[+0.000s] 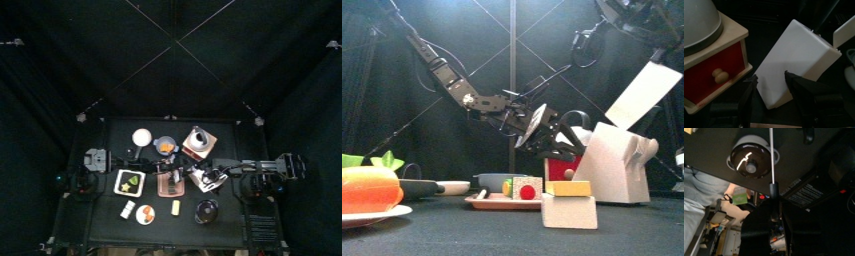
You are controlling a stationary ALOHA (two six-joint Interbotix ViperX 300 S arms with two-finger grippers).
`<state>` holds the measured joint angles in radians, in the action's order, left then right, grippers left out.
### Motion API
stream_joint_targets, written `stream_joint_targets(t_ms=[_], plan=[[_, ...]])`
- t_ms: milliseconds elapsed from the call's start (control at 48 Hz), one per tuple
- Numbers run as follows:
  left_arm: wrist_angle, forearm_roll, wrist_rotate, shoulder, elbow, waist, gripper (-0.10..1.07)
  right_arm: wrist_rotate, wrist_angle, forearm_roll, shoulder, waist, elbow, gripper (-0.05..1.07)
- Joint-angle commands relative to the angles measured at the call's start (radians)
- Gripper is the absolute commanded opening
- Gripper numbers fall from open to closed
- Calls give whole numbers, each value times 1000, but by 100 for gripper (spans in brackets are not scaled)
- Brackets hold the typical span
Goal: Place cleaver back in holder
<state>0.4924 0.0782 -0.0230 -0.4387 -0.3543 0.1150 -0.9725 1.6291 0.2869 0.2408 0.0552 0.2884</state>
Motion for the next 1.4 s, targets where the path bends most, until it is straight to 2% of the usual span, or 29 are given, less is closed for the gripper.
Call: stream_joint_targets(t_ms=[0, 604, 1062, 1375], plan=[[5, -3, 0, 28, 18, -2, 85, 0, 0, 5, 11, 2, -31, 35], [3, -5, -2, 26, 21, -3, 85, 2, 0, 28, -8, 2, -3, 35], [3, -12, -2, 28, 23, -3, 85, 5, 0, 12, -18, 49, -9, 36], [3, -15, -2, 28, 25, -2, 85, 5, 0, 31, -43, 52, -11, 36]])
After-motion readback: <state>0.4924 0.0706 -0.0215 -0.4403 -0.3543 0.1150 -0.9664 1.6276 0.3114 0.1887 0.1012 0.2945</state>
